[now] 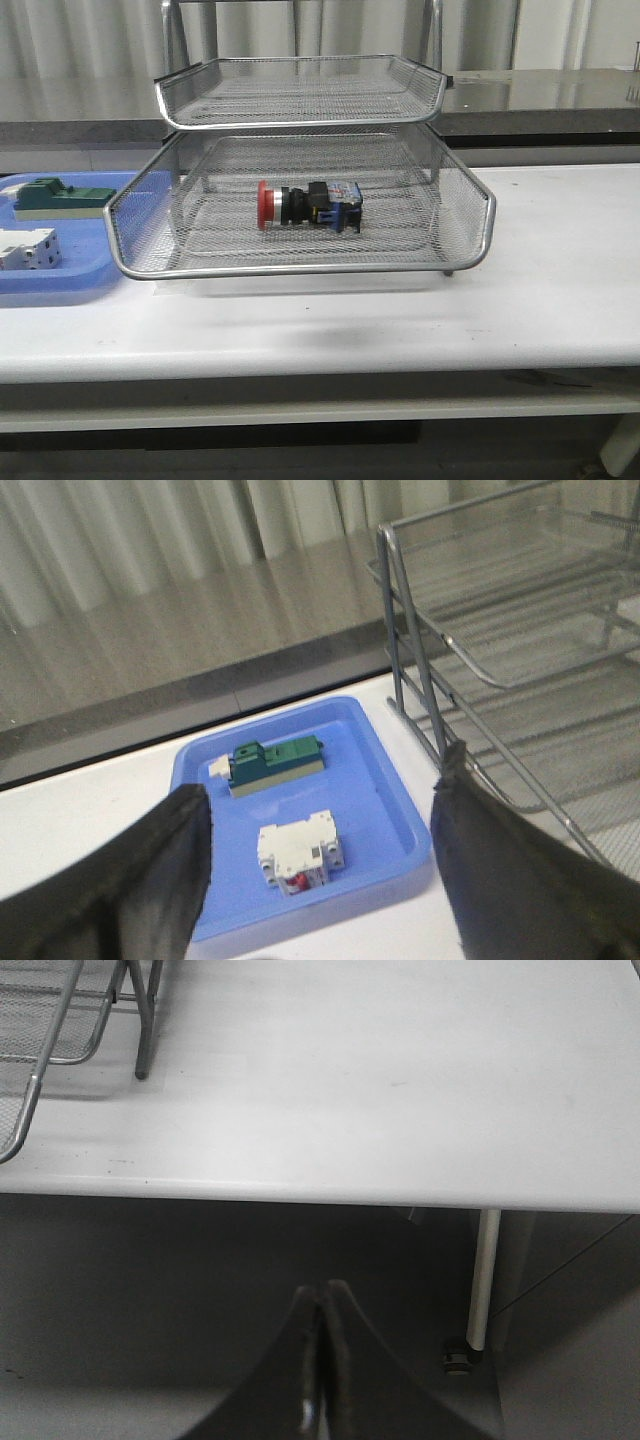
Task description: Place button on rack with both arms
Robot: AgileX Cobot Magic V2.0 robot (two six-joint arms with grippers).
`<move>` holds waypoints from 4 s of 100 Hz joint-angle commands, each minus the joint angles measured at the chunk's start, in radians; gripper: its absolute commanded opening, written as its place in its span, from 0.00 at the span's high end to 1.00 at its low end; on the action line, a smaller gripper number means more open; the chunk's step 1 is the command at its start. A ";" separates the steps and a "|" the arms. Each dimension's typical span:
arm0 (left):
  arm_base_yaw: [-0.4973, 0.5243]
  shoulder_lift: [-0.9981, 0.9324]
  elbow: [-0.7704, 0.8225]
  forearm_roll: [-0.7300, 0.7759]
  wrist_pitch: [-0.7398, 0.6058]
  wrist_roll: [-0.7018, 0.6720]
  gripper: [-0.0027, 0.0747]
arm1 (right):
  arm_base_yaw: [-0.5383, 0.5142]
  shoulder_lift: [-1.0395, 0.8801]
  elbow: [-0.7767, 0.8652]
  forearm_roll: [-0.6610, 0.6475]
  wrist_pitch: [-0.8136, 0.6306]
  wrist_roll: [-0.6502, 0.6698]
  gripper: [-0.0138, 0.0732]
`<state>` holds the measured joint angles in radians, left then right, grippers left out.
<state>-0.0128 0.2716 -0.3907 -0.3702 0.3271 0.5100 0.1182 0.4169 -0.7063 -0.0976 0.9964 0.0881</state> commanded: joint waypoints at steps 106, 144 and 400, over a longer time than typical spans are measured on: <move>0.001 -0.128 0.137 -0.048 -0.221 -0.010 0.99 | -0.007 0.006 -0.032 -0.016 -0.062 -0.006 0.92; 0.001 -0.128 0.137 -0.048 -0.221 -0.010 0.99 | -0.007 0.006 -0.032 -0.010 -0.117 -0.006 0.92; 0.001 -0.128 0.137 -0.048 -0.221 -0.010 0.99 | 0.430 1.437 -0.664 -0.059 -0.578 -0.108 0.92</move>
<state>-0.0128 0.1331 -0.2258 -0.4038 0.1898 0.5084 0.5674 1.8947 -1.3087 -0.1167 0.4919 -0.0114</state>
